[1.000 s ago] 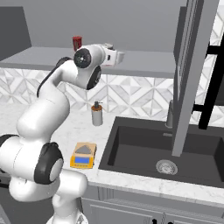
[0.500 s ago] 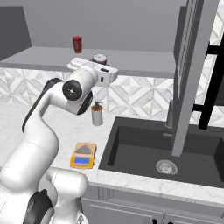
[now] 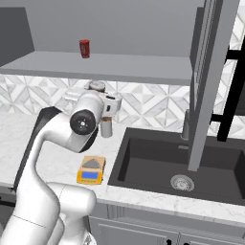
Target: Pick the canned food and place it on the digital scale for weighing, and close the cabinet.
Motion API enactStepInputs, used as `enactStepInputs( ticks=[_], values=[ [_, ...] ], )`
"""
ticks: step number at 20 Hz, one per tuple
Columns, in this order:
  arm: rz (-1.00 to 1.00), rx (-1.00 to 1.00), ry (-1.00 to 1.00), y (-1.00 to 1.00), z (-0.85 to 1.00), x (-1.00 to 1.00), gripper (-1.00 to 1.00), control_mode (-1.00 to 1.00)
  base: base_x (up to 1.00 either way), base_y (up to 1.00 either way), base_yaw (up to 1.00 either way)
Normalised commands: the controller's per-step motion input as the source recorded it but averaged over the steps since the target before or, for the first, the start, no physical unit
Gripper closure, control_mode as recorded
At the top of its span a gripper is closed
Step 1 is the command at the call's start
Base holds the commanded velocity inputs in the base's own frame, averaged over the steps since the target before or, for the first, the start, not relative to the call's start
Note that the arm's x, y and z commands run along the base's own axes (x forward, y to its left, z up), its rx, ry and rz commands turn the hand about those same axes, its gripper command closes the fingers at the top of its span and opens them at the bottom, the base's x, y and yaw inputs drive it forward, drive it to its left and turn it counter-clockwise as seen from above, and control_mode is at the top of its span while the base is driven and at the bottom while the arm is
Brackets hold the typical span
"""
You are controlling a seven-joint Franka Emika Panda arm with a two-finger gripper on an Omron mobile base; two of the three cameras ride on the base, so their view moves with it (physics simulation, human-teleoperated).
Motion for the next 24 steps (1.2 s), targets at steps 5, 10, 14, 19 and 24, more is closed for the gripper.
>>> enactStepInputs(
  ticks=[5,10,14,19,24],
  values=[
    [0.51,0.01,0.13,0.21,-0.83,-0.05,1.00,-1.00,0.00,0.00,0.00],
    [0.43,0.00,0.15,0.37,-0.73,0.20,1.00,-1.00,0.00,0.00,0.00],
    [0.29,-0.04,0.03,0.18,-0.71,0.15,1.00,-1.00,0.00,0.00,0.00],
    [0.25,-0.05,-0.02,0.06,-0.67,0.22,1.00,-1.00,0.00,0.00,0.00],
    [0.18,-0.02,-0.05,0.03,-0.72,0.33,1.00,-1.00,0.00,0.00,0.00]
  ],
)
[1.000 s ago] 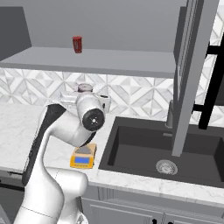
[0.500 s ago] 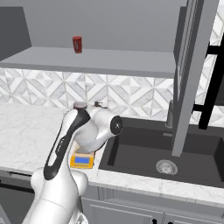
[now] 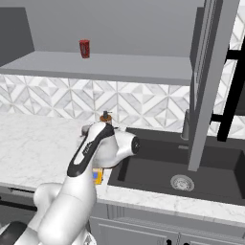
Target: Pick the canned food and place it on the digital scale for weighing, and close the cabinet.
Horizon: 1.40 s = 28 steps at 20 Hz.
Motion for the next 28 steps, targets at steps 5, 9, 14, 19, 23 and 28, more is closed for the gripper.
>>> enactStepInputs(
  ticks=[5,9,14,19,23,28],
  values=[
    [0.08,-0.06,-0.17,0.03,-0.47,0.05,1.00,-1.00,0.00,0.00,0.00],
    [0.00,-0.02,-0.08,0.01,-0.33,0.08,1.00,-1.00,0.00,0.00,0.00],
    [0.03,0.01,-0.02,0.00,-0.33,0.01,1.00,-1.00,0.00,0.00,0.00],
    [0.08,0.00,0.00,0.00,-0.21,0.00,1.00,-1.00,0.00,0.00,0.00],
    [0.12,0.00,0.02,0.00,-0.24,0.00,1.00,-1.00,0.00,0.00,0.00],
    [0.08,0.00,0.08,-0.02,-0.28,0.02,1.00,-1.00,0.00,0.00,0.00]
  ],
)
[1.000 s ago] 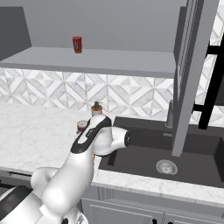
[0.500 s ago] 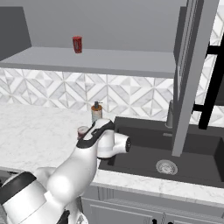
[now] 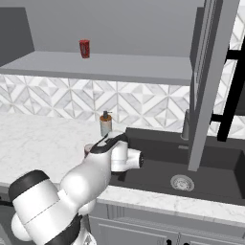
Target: Pick the canned food and place it on the digital scale for weighing, and close the cabinet.
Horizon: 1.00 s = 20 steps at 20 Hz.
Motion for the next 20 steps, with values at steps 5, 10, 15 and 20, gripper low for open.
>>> enactStepInputs(
  ticks=[5,10,15,20],
  values=[
    [0.00,0.00,0.07,0.00,-0.29,0.02,1.00,-1.00,0.00,0.00,0.00],
    [0.01,0.00,0.00,0.00,-0.28,0.00,1.00,-1.00,0.00,0.00,0.00],
    [0.00,0.00,-0.01,0.00,-0.25,0.03,1.00,-1.00,0.00,0.00,0.00],
    [0.02,0.00,0.04,0.00,-0.47,0.08,1.00,-1.00,0.00,0.00,0.00]
  ],
)
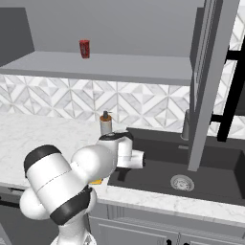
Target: Pick the canned food and place it on the digital scale for weighing, and close the cabinet.
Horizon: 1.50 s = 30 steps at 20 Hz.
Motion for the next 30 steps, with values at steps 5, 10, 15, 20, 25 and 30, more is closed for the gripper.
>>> enactStepInputs(
  ticks=[5,10,15,20,25,30],
  values=[
    [0.05,0.00,0.00,0.00,-0.47,0.00,1.00,-1.00,0.00,0.00,0.00],
    [0.03,0.00,0.01,0.02,-0.10,-0.19,-1.00,-1.00,0.00,0.00,0.00],
    [0.01,0.00,0.00,0.09,-0.03,-0.19,-1.00,-1.00,0.00,0.00,0.00],
    [0.02,0.00,0.01,0.28,-0.05,-0.08,-1.00,-1.00,0.00,0.00,0.00],
    [0.02,0.01,0.02,-0.04,-0.01,0.00,-1.00,-1.00,0.00,0.00,0.00],
    [0.03,0.03,0.06,-0.43,-0.08,-0.06,-1.00,-1.00,0.00,0.00,0.00]
  ],
)
